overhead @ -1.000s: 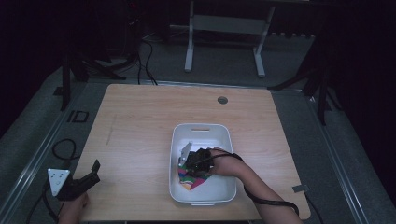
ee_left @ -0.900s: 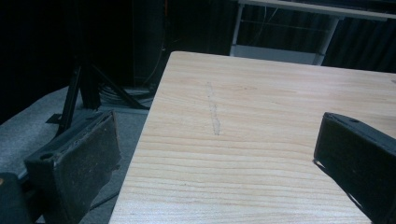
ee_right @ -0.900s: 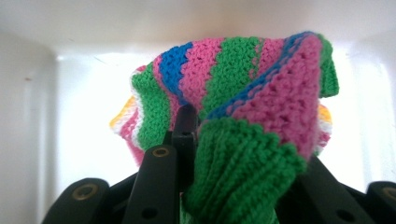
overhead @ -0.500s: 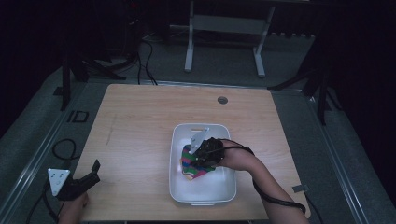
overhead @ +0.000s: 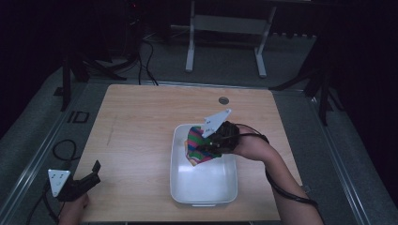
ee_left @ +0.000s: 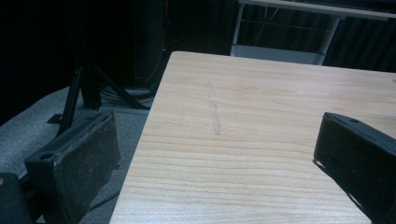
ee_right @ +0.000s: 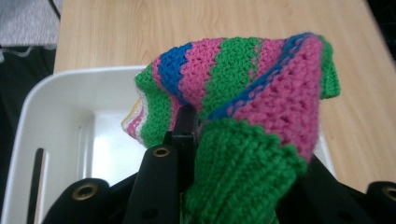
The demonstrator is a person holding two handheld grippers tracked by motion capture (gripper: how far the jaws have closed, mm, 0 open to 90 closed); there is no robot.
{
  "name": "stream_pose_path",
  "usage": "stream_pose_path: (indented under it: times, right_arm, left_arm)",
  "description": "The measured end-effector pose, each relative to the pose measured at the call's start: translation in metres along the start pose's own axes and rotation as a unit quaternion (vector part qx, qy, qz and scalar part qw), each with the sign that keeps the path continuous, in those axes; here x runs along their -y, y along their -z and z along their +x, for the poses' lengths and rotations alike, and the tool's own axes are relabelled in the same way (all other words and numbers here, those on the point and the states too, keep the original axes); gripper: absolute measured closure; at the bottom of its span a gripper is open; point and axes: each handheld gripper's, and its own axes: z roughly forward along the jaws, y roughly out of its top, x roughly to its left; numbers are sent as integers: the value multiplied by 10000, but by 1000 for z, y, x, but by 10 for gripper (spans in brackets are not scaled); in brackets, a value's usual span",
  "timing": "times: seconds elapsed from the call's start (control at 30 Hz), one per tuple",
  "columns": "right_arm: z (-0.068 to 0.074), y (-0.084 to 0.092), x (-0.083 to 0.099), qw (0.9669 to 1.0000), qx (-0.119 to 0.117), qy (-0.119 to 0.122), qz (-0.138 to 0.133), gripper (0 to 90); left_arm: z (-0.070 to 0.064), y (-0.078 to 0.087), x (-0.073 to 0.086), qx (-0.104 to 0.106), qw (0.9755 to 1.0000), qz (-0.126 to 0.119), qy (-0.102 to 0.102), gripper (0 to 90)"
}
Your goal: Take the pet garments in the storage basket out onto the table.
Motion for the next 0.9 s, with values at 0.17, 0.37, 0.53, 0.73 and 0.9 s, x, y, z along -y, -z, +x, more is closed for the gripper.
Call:
stream_pose_path:
  times: [0.17, 0.37, 0.53, 0.73, 0.9]
  right_arm:
    - [-7, 24, 5, 9994, 240, -154, -188, 697]
    - [-15, 47, 16, 9974, 564, -335, -308, 697]
    - [-22, 67, 34, 9944, 858, -529, -328, 696]
    - [-31, 86, 63, 9890, 1163, -877, -265, 695]
    - [-37, 98, 90, 9838, 1357, -1147, -233, 695]
  left_arm:
    - [0, 0, 0, -4, 10000, 3, -4, 10]
    - [0, 0, 0, -12, 10000, 6, -5, 10]
    - [0, 0, 0, -16, 10000, 13, -14, 10]
    - [0, 0, 0, -17, 10000, 23, -14, 9]
    - [0, 0, 0, -20, 10000, 30, -20, 9]
